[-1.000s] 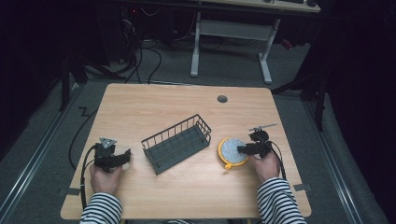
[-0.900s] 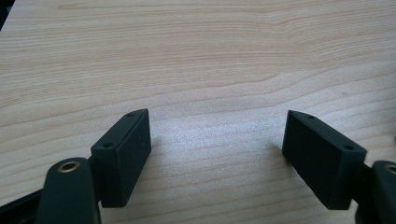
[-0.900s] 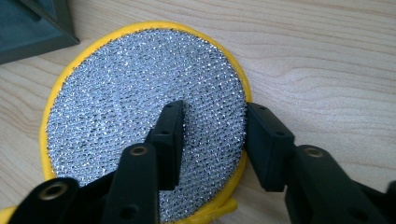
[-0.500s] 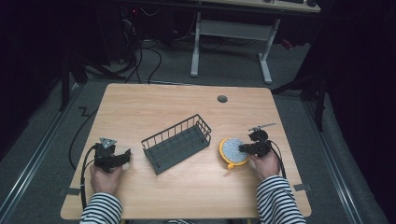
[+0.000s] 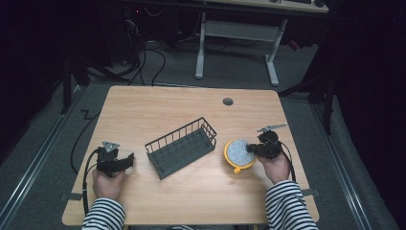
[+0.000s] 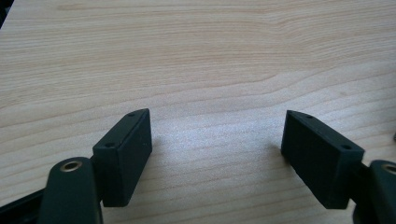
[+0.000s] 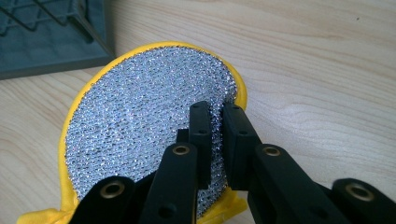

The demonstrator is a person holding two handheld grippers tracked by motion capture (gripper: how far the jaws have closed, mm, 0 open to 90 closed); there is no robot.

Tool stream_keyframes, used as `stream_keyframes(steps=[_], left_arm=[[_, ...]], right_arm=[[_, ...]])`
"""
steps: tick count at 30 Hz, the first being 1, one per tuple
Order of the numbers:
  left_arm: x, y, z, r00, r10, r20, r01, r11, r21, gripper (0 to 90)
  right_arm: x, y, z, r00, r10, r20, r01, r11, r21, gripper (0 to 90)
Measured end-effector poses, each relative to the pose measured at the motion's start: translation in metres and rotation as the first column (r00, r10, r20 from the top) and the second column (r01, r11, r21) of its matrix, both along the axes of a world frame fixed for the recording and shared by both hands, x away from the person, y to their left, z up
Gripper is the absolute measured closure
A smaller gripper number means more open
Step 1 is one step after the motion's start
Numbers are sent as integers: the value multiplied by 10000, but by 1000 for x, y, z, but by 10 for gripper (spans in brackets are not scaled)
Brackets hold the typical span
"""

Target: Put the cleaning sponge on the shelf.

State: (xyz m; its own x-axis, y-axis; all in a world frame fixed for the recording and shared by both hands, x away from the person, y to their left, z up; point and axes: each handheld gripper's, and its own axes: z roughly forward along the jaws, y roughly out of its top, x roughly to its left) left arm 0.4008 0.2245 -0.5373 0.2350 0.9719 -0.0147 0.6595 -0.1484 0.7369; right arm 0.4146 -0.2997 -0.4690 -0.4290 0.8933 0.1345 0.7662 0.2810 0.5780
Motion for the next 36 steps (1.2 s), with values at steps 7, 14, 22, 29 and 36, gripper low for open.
stream_keyframes(steps=[7,14,22,29,36], left_arm=[[0,0,0,10000,-14,1,14,10000,-2,250],[0,0,0,10000,-16,3,16,10000,-2,251],[0,0,0,10000,-16,5,16,10000,-5,252],[0,0,0,10000,-8,4,8,10000,-8,252],[0,0,0,10000,-10,3,10,10000,-8,252]], right_arm=[[-6,0,8,9990,134,422,-138,9999,90,838],[-7,2,24,9968,328,729,-344,9992,206,838],[-8,2,43,9928,485,1097,-539,9975,466,838],[-8,3,60,9881,580,1422,-678,9956,648,839],[-2,11,73,9836,779,1629,-897,9938,663,839]])
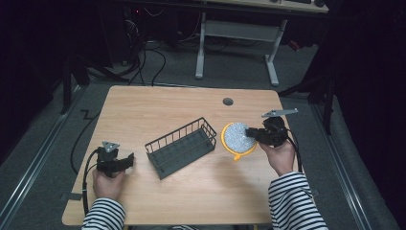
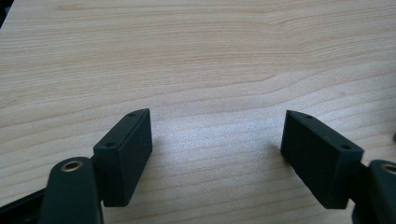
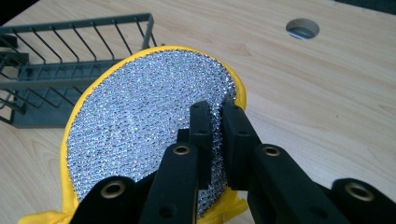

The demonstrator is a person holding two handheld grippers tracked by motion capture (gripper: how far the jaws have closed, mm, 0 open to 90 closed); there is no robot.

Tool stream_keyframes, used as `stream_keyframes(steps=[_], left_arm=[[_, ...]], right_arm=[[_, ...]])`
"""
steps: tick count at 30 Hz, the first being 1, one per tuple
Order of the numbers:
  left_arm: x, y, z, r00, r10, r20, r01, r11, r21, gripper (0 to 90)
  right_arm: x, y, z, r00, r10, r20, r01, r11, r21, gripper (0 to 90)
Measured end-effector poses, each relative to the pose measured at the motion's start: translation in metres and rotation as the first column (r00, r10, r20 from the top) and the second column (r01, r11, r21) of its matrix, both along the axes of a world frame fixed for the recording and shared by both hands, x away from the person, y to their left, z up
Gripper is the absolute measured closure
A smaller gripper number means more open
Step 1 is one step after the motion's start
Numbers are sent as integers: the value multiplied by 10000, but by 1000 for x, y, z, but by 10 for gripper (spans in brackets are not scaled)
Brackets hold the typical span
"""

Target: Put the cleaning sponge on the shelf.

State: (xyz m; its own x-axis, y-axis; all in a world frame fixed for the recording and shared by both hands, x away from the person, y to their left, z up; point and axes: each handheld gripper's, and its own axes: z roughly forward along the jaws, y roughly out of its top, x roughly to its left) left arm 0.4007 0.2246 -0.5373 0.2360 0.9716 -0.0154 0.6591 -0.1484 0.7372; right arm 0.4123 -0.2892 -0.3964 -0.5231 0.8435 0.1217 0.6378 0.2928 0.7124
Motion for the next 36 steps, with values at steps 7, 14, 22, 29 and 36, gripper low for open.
stream_keyframes(steps=[7,14,22,29,36], left_arm=[[0,0,0,10000,2,-2,-2,10000,-7,252],[0,0,0,10000,-16,-2,16,10000,-11,253],[0,0,0,10000,-27,-2,27,10000,-18,253],[0,0,0,10000,-58,6,58,10000,-47,253],[0,0,0,10000,-71,5,71,9999,-72,253]], right_arm=[[5,11,13,9995,223,221,-225,9997,76,839],[12,25,22,9983,459,347,-457,9989,-53,840],[23,42,34,9960,762,461,-764,9971,40,840],[36,66,41,9925,1054,624,-1061,9943,81,840],[47,88,35,9916,1176,539,-1185,9929,141,839]])
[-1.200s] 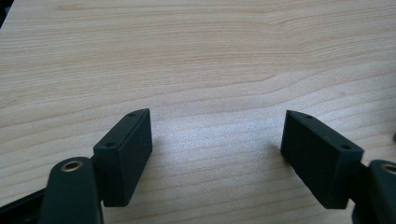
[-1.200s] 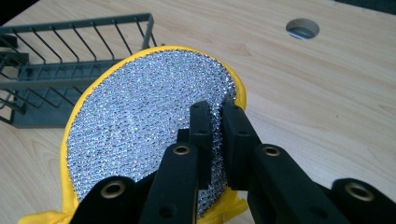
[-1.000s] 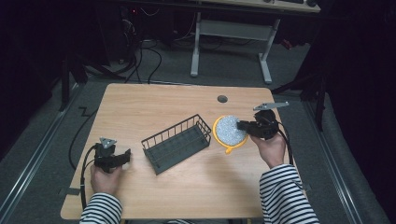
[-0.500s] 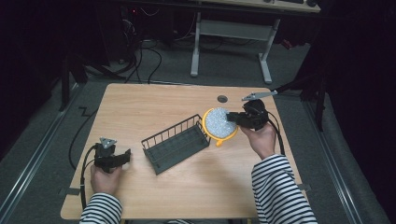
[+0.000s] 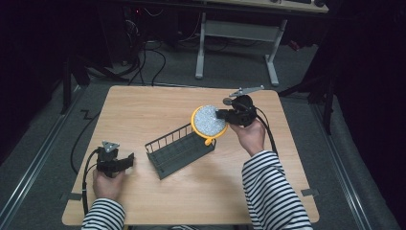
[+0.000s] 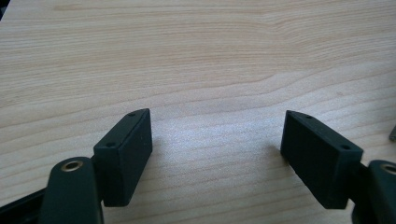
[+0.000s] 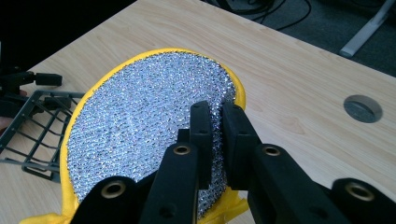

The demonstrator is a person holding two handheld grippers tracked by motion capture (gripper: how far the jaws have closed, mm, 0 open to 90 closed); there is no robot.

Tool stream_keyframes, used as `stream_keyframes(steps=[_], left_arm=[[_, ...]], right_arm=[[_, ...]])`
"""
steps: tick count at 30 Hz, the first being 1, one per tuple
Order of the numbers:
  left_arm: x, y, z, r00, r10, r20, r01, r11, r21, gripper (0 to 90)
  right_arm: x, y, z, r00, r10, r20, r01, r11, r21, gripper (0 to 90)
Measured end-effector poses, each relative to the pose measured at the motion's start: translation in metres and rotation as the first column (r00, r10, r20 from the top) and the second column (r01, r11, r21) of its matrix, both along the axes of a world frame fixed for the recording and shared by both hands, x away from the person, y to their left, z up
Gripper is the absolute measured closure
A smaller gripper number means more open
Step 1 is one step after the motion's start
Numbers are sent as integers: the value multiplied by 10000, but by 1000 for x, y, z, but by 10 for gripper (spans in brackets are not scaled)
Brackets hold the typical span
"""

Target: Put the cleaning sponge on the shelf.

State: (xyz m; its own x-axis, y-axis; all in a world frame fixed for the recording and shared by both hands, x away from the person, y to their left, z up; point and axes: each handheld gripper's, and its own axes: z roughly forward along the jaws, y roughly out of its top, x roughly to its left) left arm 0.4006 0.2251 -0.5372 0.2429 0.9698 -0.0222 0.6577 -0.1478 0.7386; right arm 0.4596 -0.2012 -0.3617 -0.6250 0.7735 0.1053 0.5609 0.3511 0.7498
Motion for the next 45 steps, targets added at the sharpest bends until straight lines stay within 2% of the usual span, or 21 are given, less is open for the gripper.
stream_keyframes(steps=[7,12,14,18,27,32,38,42,45], left_arm=[[0,0,0,10000,-30,-9,30,10000,-4,253],[0,0,0,10000,-29,-1,29,10000,-9,253],[0,0,0,10000,-41,0,41,10000,-13,253],[0,0,0,10000,-48,-1,48,10000,-19,253],[0,0,0,10000,-61,8,61,10000,-31,253],[0,0,0,10000,-73,1,73,10000,-20,253],[0,0,0,10000,-71,6,71,10000,-34,252],[0,0,0,10000,-76,5,76,10000,-42,252],[0,0,0,10000,-85,9,85,10000,-51,252]], right_arm=[[11,24,-10,9996,193,-203,-196,9997,-149,839],[15,37,-16,9993,274,-258,-276,9996,-64,838],[17,47,-22,9991,302,-295,-307,9994,-165,837],[19,56,-30,9986,343,-400,-356,9988,-330,837],[20,62,-43,9986,173,-491,-189,9993,-333,835],[18,64,-51,9990,130,-418,-159,9974,-708,837],[13,62,-54,9994,160,-296,-183,9967,-796,843],[9,65,-56,9996,272,-13,-271,9913,-1289,847],[8,65,-57,9996,267,19,-263,9907,-1334,850]])
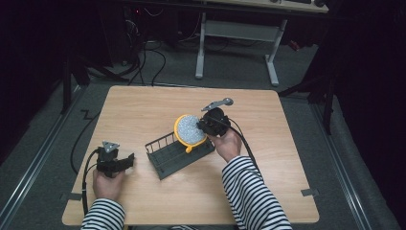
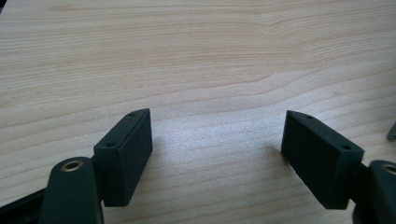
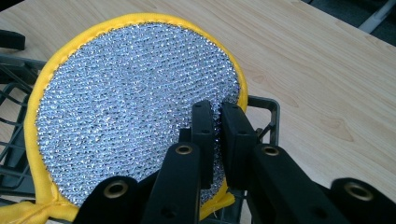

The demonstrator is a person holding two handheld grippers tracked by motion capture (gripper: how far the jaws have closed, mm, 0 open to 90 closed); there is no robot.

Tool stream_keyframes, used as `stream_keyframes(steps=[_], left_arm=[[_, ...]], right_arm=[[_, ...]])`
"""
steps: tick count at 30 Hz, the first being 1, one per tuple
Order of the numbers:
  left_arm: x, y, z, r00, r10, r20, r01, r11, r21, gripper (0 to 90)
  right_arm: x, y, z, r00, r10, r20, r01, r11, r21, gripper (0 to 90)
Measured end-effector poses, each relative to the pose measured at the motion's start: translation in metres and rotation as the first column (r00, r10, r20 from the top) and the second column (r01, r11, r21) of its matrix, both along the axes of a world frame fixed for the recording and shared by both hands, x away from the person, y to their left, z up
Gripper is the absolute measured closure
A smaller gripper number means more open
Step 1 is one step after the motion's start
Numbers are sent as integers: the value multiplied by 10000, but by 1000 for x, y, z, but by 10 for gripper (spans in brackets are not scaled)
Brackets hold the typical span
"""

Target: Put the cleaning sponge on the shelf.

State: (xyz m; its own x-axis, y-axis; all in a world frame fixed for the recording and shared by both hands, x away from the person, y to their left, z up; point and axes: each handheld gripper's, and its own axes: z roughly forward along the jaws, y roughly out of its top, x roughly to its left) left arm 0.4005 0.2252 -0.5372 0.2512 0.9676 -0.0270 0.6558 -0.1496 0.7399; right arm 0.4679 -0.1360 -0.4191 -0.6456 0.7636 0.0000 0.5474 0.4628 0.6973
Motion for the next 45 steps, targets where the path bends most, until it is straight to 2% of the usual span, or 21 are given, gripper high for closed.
stream_keyframes(steps=[5,8,10,15,19,24,25,28,31,33,39,41,44,45], left_arm=[[0,0,0,10000,-15,0,15,10000,-23,253],[0,0,0,10000,-17,-4,17,10000,-9,253],[0,0,0,10000,-19,-5,19,10000,-11,253],[0,0,0,10000,-10,2,10,10000,0,254],[0,0,0,10000,-20,5,20,10000,-12,254],[0,-1,0,10000,-63,-12,63,10000,44,253],[0,-1,0,10000,-62,-9,62,10000,60,252],[0,-1,0,10000,-93,-27,94,9999,104,252],[0,-1,0,10000,-84,-17,84,9999,94,253],[0,-1,0,9999,-102,-28,103,9999,109,253],[0,-1,0,9999,-104,-24,104,9999,110,253],[0,-1,0,9999,-101,-25,101,9999,114,253],[0,-1,0,9999,-104,-24,104,9999,110,254],[0,-1,0,9999,-104,-24,104,9999,110,253]], right_arm=[[-1,-1,-1,10000,41,-56,-42,10000,-84,856],[-4,2,-2,9999,88,90,-84,9988,-478,861],[-4,2,-2,9999,103,106,-98,9987,-495,861],[-4,2,-3,9999,40,98,-36,9990,-456,865],[-2,0,2,9999,-62,112,61,10000,60,867],[-4,2,5,9985,-184,520,181,9998,56,868],[-6,6,3,9978,-228,622,243,9994,-248,868],[-10,15,-3,9975,116,691,-31,9925,-1219,868],[-12,13,-2,9983,173,562,-112,9940,-1084,869],[-13,8,-5,9996,142,251,-121,9966,-810,869],[-16,5,-13,9991,393,-144,-405,9941,-1006,872],[-17,1,-14,9985,463,-295,-487,9951,-864,840],[-21,-4,-8,9991,398,-170,-407,9976,-563,608],[-23,-6,-6,9994,353,-45,-355,9983,-471,571]])
